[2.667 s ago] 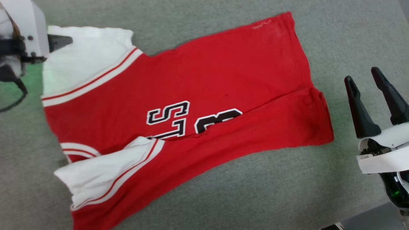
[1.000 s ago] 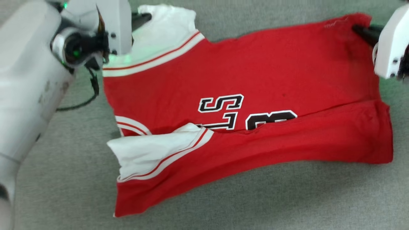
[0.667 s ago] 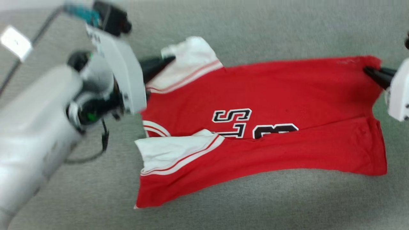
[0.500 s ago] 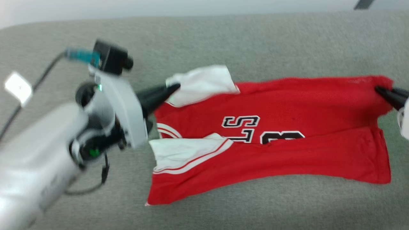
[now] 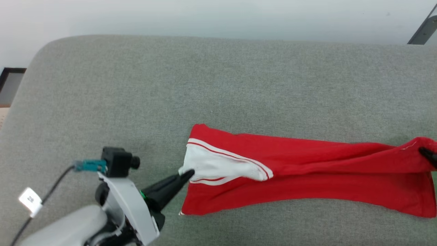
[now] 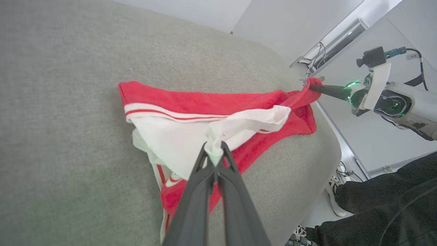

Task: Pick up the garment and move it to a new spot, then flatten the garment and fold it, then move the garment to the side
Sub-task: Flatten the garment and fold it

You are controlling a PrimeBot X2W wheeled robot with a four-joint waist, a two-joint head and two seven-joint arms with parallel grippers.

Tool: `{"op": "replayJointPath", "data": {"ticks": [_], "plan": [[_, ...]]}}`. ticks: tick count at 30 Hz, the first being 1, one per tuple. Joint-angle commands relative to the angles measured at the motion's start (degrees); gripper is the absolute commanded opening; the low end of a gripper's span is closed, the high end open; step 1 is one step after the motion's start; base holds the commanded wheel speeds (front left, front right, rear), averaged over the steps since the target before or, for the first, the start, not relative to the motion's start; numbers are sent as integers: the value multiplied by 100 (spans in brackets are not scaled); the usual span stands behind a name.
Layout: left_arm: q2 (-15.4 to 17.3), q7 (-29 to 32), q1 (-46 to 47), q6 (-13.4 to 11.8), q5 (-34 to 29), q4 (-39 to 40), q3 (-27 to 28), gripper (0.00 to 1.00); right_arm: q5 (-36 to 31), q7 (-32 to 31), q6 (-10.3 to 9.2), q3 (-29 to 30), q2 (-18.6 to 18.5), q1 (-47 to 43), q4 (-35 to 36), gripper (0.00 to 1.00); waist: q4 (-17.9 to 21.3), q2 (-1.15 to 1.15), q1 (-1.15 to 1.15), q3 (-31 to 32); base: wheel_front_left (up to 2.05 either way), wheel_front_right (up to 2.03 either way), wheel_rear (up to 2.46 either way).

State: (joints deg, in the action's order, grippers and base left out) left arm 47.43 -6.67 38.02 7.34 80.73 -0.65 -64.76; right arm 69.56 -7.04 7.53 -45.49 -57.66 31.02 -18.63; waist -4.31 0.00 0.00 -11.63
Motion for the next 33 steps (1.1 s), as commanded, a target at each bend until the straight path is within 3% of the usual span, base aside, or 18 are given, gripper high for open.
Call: {"op": "replayJointPath", "data": {"ticks": [1,14,15,16,17,18,23,33], "plan": [[-86,-71,-128,17,17,-68,-33,0,46,74,-9,79,115,-132,-23,0,9,0,0,-71,0,0,0],[-790,-591,-377,18,-55,-1250,-147,1,-344,308,-9,211,648,-209,-445,0,185,0,0,-467,0,0,0],[-825,-613,-366,18,-75,-1298,-158,18,-375,310,-9,208,670,-205,-463,14,192,0,0,-469,0,0,0],[-861,-650,-353,18,-112,-1332,-168,37,-378,347,-9,219,701,-202,-458,42,198,0,0,-466,0,0,0],[-883,-691,-348,18,-151,-1377,-141,54,-344,357,-9,238,731,-208,-451,78,209,0,0,-451,0,0,0],[-896,-733,-363,18,-206,-1410,-99,99,-306,365,-9,266,733,-218,-436,100,218,0,0,-436,0,0,0],[-1044,-847,-621,18,-566,-1437,316,100,29,308,-9,448,565,-399,-227,100,175,0,0,-312,0,0,0],[-2028,-844,-1882,-65,-2051,-1331,2361,100,716,-127,-8,858,15,-1035,-355,100,-283,0,0,-173,0,0,0]]}}
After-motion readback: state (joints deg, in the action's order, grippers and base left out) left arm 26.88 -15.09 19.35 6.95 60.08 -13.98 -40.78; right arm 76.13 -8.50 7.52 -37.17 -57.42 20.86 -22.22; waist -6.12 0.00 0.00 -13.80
